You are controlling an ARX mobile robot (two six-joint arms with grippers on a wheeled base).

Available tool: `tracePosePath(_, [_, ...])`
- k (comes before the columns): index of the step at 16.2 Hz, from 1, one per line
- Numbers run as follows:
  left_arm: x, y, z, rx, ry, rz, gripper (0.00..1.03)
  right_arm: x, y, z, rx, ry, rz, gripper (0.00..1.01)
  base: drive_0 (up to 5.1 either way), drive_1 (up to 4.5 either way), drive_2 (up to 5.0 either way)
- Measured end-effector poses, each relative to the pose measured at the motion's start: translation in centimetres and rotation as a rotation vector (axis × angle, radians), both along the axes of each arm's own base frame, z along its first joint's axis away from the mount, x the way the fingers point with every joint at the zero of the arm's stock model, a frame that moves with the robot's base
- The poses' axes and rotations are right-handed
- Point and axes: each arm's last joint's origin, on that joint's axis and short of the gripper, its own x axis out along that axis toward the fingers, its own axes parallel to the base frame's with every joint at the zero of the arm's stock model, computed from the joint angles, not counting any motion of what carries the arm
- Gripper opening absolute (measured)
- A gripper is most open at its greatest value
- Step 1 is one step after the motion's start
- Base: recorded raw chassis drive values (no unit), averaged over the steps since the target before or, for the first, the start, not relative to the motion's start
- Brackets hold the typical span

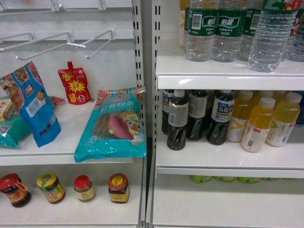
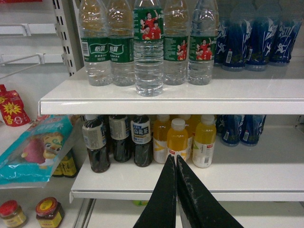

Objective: Move water from second to third shelf

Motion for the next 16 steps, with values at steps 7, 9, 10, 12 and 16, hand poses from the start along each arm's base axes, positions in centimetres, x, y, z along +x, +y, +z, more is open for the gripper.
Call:
tracePosePath(7, [0.0, 0.0, 0.0, 0.0, 0.0, 0.0, 0.98, -1.3, 0.0, -1.4, 0.0, -0.001, -0.002, 0.02, 0.0, 0.0, 0.0])
tracePosePath(9, [0.0, 0.0, 0.0, 0.0, 0.0, 0.0, 0.98, -1.3, 0.0, -1.4, 0.0, -0.003, -0.002, 0.02, 0.0, 0.0, 0.0])
tracePosePath(10, [0.0, 0.0, 0.0, 0.0, 0.0, 0.0, 0.98, -1.3, 0.0, -1.4, 0.0, -0.003, -0.002, 0.02, 0.0, 0.0, 0.0])
tracePosePath(12, [0.0, 0.0, 0.0, 0.0, 0.0, 0.0, 0.98, -1.3, 0.0, -1.4, -0.001, -0.003, -0.002, 0.12, 0.0, 0.0, 0.0])
tracePosePath(16, [0.0, 0.0, 0.0, 0.0, 0.0, 0.0, 0.98, -1.3, 0.0, -1.4, -0.001, -0.003, -0.002, 0.43, 0.0, 0.0, 0.0])
